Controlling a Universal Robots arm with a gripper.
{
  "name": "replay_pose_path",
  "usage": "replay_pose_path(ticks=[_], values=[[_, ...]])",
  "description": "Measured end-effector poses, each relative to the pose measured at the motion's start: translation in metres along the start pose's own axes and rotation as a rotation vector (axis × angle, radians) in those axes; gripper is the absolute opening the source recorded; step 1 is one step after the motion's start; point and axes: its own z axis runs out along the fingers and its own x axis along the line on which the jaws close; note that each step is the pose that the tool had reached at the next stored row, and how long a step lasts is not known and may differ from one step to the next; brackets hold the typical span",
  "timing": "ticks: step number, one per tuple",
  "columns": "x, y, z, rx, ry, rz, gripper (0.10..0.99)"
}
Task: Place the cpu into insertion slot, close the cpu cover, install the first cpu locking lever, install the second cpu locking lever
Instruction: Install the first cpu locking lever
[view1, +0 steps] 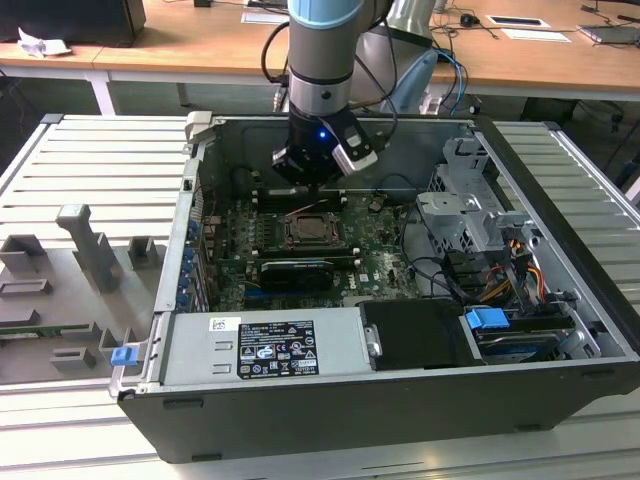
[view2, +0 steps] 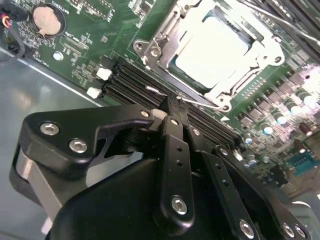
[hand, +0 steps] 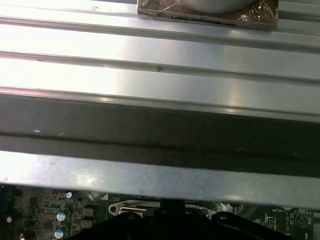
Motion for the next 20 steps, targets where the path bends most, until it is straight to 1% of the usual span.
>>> replay_pose_path(ticks=[3, 9, 12, 18, 20], values=[[-0.0042, -0.0004, 0.0027, 0.003, 0.0003, 0.0, 0.106], [-0.0091, -0.0015, 0.0117, 0.006, 0.0006, 0.0, 0.106], [-0.0095, -0.0019, 0.015, 0.01, 0.0008, 0.0, 0.106], [-0.0094, -0.0023, 0.019, 0.023, 0.002, 0.0, 0.106], [-0.0095, -0.0023, 0.0205, 0.023, 0.0019, 0.0, 0.106]])
